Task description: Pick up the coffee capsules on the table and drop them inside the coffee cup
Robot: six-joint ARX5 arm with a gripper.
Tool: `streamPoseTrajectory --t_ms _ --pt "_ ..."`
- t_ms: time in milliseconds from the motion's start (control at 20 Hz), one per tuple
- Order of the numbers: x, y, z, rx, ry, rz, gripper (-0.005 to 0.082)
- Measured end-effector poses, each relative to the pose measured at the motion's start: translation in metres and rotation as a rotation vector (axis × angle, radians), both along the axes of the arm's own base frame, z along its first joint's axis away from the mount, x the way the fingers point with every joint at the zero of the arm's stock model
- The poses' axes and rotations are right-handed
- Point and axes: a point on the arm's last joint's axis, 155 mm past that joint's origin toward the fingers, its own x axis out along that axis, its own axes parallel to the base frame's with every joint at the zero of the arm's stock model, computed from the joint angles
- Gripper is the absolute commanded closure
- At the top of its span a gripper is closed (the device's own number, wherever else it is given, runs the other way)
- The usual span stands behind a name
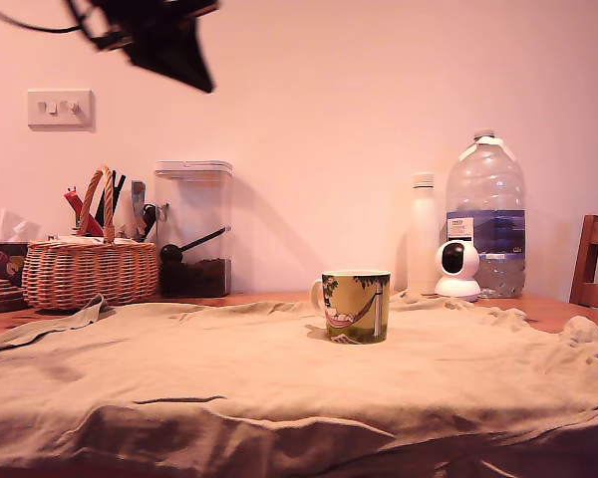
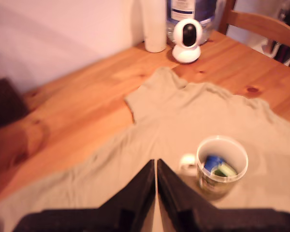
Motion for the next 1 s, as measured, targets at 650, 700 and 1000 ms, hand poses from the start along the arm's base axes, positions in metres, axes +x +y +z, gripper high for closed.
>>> streamPoseTrajectory --t_ms 650,700,1000 --pt "-0.070 0.098 -0.119 -0.100 0.102 0.242 0.0793" --pt "-0.076 0.104 -0.125 -0.103 0.101 0.255 0.0793" --pt "-0.114 0.128 -0.139 -0.119 0.061 0.335 0.0793"
